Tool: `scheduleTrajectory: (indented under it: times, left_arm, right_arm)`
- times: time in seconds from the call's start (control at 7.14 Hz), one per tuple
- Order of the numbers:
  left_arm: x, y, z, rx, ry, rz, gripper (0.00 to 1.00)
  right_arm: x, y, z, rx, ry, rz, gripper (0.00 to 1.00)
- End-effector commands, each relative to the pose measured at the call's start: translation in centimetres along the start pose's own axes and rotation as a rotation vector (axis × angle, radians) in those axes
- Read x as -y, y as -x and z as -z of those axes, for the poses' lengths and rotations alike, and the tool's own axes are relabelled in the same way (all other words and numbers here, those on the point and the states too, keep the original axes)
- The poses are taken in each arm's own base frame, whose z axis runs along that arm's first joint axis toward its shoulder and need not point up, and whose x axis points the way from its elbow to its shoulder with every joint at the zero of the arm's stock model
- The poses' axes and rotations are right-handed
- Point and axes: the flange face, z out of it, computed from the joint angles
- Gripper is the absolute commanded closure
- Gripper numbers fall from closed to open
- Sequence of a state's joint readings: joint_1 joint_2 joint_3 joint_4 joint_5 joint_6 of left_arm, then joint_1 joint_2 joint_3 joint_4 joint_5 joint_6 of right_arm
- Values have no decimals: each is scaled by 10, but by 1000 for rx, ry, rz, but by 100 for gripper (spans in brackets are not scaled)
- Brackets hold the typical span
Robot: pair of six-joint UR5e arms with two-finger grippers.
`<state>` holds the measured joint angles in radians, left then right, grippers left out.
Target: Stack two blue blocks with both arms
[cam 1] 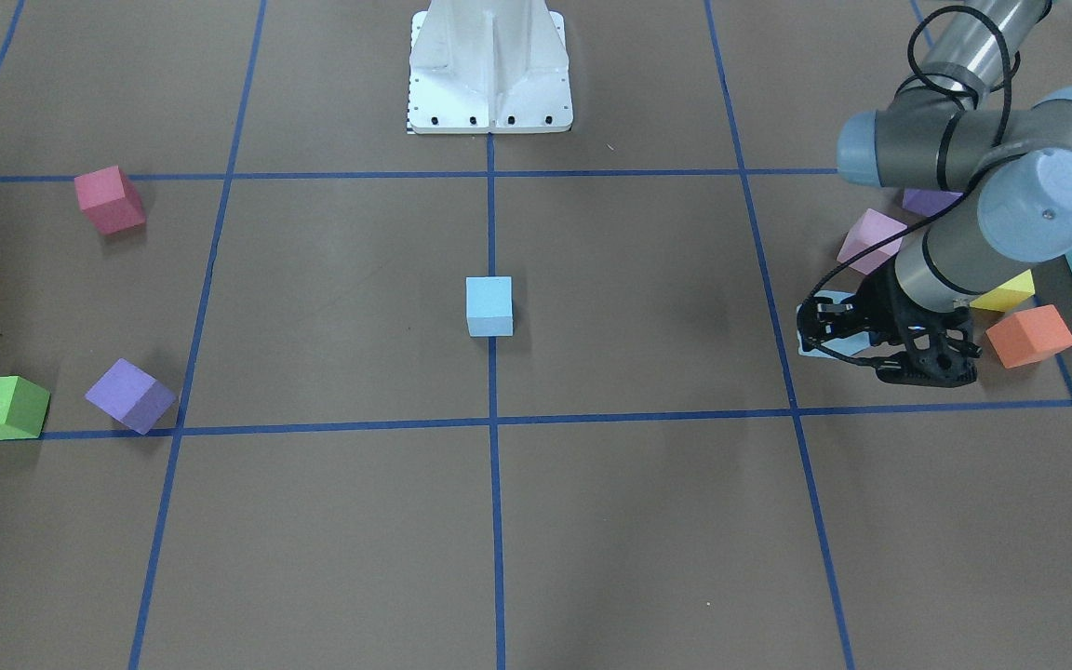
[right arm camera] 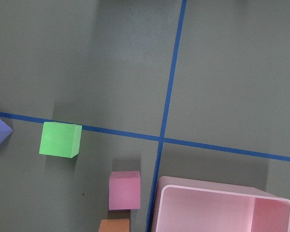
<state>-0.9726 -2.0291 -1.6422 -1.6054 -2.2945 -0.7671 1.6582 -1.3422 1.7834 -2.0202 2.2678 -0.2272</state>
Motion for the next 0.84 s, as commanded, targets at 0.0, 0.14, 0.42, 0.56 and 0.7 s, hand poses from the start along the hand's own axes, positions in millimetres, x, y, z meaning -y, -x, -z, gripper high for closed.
scheduleTrajectory:
  times: [0.0,0.14,0.42,0.56,0.7]
  left_arm:
    - [-40,-145,-12,-17,-34,132,45]
    - [-72,-204,-33,-27,-50,181,45]
    - [-128,-295,-62,-42,-73,236,45]
    - [-126,-326,-62,-47,-86,234,45]
    - [-115,-358,-66,-40,-83,235,45]
  right_arm:
    - [0,0,0,-1,0,0,0]
    - [-1,0,0,0,1,-1,0]
    - [0,0,0,-1,0,-1,0]
    - [0,0,0,-1,-1,-2,0]
    - [0,0,0,-1,-1,-2,0]
